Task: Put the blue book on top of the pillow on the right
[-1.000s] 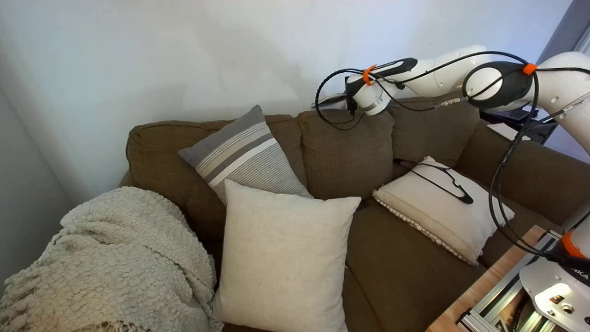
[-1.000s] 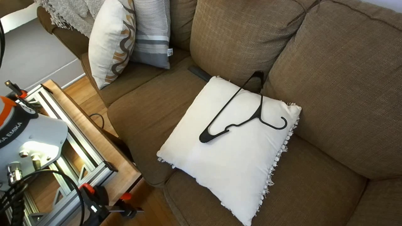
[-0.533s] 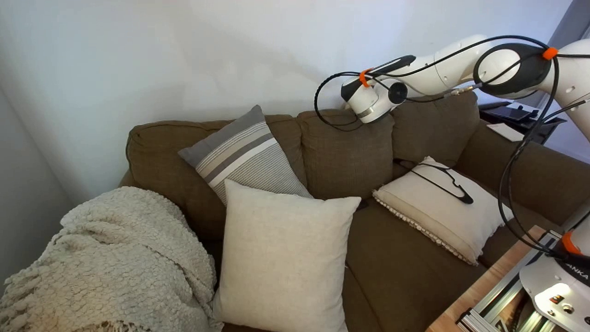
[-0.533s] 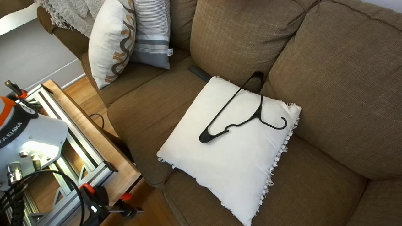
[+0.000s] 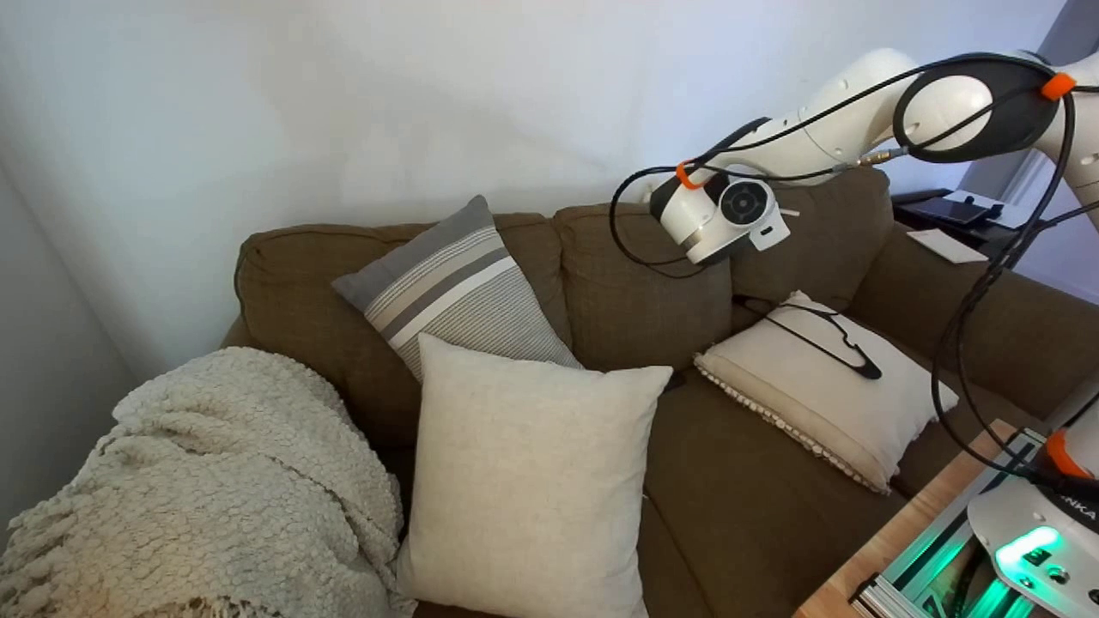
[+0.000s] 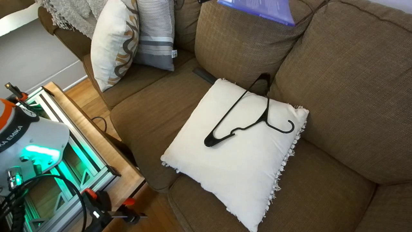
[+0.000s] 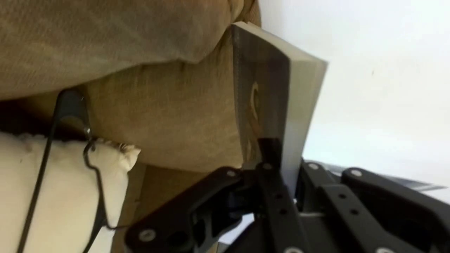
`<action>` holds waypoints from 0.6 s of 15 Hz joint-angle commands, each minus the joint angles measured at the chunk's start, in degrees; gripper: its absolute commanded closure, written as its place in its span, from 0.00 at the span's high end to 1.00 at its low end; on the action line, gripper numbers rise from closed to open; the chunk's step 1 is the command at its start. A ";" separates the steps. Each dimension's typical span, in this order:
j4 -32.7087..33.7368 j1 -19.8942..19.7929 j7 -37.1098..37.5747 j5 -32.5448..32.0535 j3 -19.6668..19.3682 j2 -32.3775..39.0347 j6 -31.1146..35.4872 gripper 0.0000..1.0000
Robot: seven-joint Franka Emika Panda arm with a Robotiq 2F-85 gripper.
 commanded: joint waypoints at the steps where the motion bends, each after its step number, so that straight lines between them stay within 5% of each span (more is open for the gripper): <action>1: -12.59 -0.19 10.65 6.71 0.04 -1.94 0.08 0.03; 3: -16.69 -2.47 16.82 7.64 2.28 -0.05 -2.92 0.03; 4: -11.65 -1.10 10.90 6.53 1.49 -0.01 -0.90 0.03; 5: -13.34 -1.43 12.22 6.39 1.73 0.67 -1.15 0.10; 8: -12.22 -1.29 11.82 6.26 1.86 1.00 -1.05 0.10; 9: -11.75 -1.26 11.55 6.25 1.94 0.79 -1.05 0.03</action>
